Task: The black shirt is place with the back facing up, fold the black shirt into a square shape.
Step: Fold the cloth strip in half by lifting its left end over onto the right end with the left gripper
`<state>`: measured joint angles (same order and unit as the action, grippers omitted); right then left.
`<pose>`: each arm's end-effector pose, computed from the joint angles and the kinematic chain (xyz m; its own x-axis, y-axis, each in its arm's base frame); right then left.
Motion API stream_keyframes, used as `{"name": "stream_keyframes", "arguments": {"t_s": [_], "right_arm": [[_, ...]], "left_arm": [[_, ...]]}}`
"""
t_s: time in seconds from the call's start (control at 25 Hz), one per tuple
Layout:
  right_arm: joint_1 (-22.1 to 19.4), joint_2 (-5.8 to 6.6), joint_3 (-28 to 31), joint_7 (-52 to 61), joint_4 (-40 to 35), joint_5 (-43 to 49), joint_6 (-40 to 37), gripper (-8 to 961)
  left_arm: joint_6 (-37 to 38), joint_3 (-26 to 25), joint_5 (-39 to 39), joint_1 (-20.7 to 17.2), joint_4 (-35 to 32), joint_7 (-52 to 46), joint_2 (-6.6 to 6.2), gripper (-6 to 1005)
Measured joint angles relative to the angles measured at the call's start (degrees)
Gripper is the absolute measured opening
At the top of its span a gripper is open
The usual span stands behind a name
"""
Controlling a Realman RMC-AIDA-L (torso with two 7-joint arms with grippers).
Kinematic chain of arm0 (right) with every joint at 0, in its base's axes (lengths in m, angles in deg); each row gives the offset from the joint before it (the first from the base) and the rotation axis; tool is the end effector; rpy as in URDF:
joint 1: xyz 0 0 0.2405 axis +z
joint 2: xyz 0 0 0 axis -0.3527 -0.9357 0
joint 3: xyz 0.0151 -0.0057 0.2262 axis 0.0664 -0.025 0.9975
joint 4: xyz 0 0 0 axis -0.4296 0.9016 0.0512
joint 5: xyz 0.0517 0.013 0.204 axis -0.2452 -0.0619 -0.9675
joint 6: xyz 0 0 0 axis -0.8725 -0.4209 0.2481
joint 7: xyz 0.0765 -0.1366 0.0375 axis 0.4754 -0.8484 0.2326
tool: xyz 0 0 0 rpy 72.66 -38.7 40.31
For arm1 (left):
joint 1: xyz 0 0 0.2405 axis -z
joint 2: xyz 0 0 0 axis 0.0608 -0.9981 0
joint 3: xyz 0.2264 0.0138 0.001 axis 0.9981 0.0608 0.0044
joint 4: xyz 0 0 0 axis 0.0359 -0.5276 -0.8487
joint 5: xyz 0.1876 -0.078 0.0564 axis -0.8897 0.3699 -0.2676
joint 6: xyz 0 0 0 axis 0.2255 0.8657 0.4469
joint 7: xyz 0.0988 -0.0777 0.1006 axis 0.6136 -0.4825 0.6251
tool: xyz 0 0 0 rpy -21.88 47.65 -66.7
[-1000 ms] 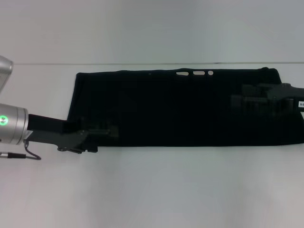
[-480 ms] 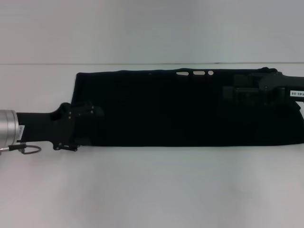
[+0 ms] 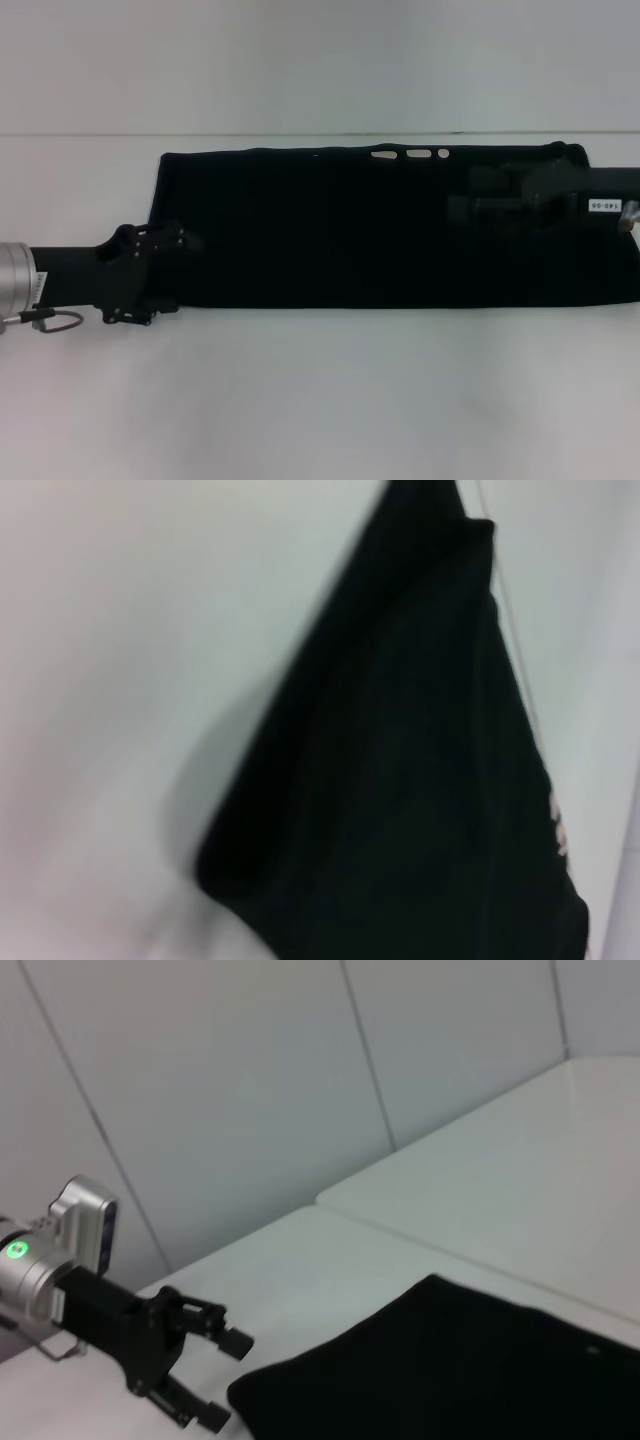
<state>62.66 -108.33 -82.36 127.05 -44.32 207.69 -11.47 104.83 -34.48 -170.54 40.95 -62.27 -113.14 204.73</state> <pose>0.2047 0.3844 0.0328 0.7679 -0.4209 -0.4829 -0.5458 -0.8245 -0.1494 -0.2829 0.3595 0.0210 -0.4932 0.7931 0.3573 0.8645 0.4011 0.3031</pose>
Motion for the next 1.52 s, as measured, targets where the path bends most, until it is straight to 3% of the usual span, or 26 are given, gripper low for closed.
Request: {"name": "stream_keyframes", "arguments": {"t_s": [0.32,0.72,1.52], "right_arm": [[0.69,0.54,-4.42,0.44,-0.32,-0.01,-2.01,748],[0.81,-0.19,-3.98,-0.09,-1.29,-0.32,-1.05,749],[0.8,-0.24,-3.21,0.36,-1.41,-0.48,-0.58,748]], "left_arm": [[-1.08,-0.18,-1.14,-0.62,0.01,-0.93,0.14,951],[-3.73,-0.53,-1.32,-1.85,0.73,-0.95,0.64,951],[-6.38,-0.83,-0.33,-1.93,0.99,-2.25,0.87,951]]}}
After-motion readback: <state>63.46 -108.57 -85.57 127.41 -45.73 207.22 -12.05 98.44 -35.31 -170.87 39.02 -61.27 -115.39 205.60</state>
